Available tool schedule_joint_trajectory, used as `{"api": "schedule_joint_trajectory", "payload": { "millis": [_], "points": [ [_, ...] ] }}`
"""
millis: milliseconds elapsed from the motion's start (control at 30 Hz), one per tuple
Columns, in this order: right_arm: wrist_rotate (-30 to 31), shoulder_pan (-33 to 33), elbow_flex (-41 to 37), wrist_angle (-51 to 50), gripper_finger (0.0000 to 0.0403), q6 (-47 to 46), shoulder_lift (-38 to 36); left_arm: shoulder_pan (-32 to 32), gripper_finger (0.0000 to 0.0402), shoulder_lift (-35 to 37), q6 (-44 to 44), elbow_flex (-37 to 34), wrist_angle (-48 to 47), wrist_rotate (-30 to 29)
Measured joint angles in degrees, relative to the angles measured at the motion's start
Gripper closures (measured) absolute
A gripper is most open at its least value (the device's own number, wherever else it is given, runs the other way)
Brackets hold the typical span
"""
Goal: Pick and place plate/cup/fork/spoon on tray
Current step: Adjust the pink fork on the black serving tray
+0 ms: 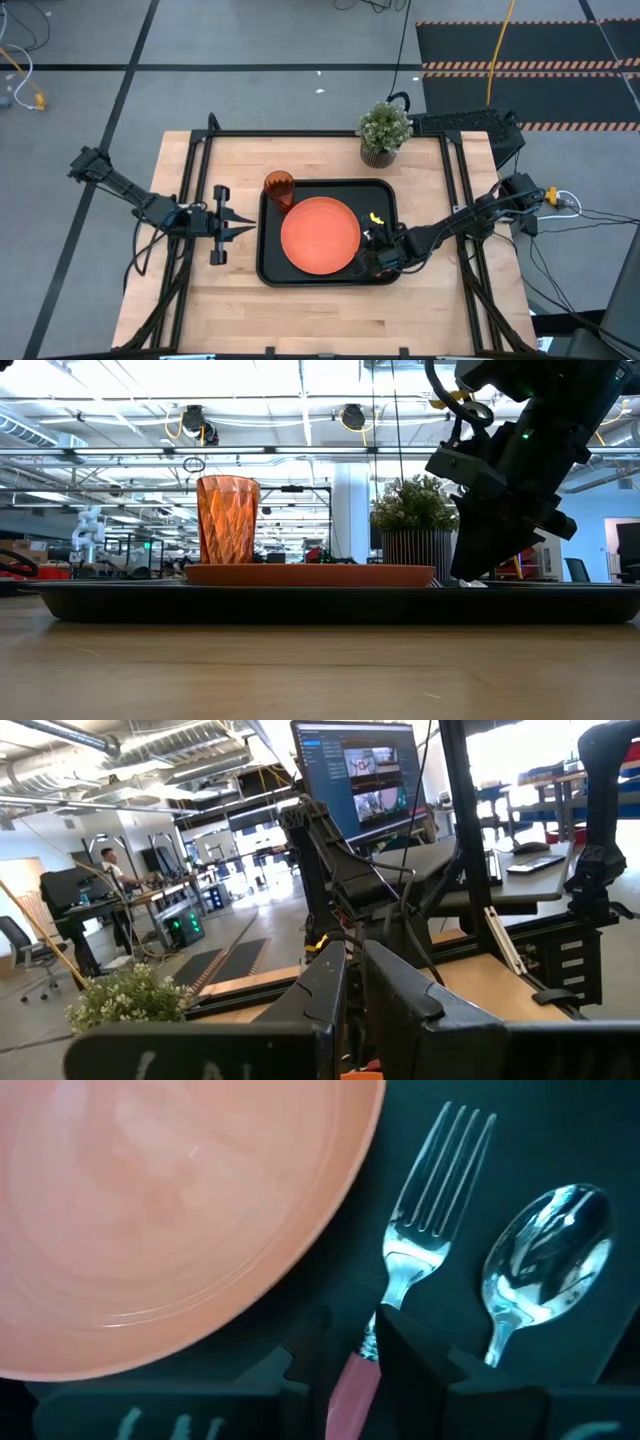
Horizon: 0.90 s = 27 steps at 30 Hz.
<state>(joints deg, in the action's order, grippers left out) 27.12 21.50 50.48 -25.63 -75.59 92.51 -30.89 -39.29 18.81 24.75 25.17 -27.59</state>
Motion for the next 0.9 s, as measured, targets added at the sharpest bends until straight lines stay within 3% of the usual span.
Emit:
{"api": "schedule_joint_trajectory", "payload": {
  "millis": [433,667,900],
  "points": [
    [1.33,0.79,0.00,-2.70,0.0330,-0.85,0.10,0.13,0.0360,-0.01,0.38,0.00,-1.16,-0.04],
    [-0.41,0.86,0.17,-0.34,0.0328,-1.94,5.43,0.11,0.0360,0.00,0.35,0.00,-1.18,-0.04],
    [1.13,1.11,0.07,-0.34,0.0319,-2.62,5.27,0.11,0.0360,0.01,0.17,0.00,-1.44,-0.04]
  ]
}}
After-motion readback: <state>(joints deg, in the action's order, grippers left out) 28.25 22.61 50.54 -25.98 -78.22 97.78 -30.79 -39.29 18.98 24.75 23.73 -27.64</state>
